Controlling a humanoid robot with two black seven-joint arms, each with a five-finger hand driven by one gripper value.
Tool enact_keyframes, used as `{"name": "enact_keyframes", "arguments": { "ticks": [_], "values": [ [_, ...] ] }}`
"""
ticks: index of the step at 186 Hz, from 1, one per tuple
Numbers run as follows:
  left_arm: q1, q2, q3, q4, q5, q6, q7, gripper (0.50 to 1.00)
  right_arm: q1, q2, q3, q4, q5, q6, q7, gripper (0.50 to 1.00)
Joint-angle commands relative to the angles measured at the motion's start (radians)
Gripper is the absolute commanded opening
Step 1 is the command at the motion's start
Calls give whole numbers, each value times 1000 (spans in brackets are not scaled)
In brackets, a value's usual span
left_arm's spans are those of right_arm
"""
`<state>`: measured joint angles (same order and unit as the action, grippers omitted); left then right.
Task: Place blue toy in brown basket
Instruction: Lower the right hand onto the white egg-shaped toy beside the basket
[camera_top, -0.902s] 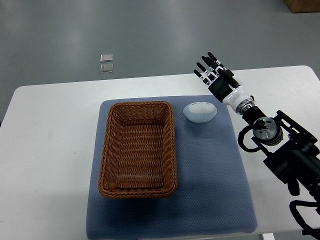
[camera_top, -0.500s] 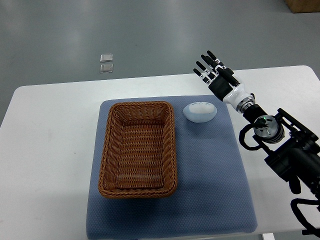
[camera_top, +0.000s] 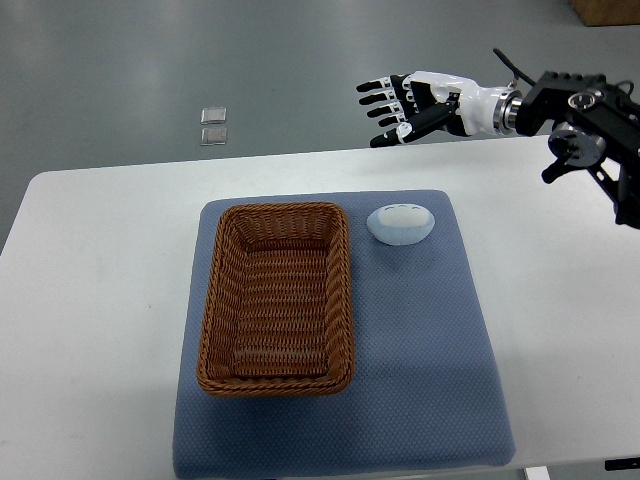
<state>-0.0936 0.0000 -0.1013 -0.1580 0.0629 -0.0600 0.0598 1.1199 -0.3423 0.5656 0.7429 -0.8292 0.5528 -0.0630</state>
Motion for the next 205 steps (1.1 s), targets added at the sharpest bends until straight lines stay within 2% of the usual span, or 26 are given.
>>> {"name": "enact_keyframes", "arguments": {
  "ticks": [1,31,44,56,96,153,205],
  "values": [
    [0,0,0,0,0,0,0,1000,123,-30,-177,36,-148,41,-63,911],
    [0,0,-1,0,0,0,0,1000,300,-44,-475,105,-220,58,-173,911],
    [0,0,0,0,0,0,0,1000,327,-37,-506,107,-206,58,-234,911],
    [0,0,0,0,0,0,2,1000,327,-34,-503,113,-191,58,-262,911],
    [0,0,0,0,0,0,2,1000,291,-30,-500,147,-83,45,-267,911],
    [0,0,0,0,0,0,2,1000,164,19,-497,150,-99,-109,-239,909],
    [0,0,0,0,0,0,2,1000,90,46,-498,141,-136,-197,-219,909]
  ]
}}
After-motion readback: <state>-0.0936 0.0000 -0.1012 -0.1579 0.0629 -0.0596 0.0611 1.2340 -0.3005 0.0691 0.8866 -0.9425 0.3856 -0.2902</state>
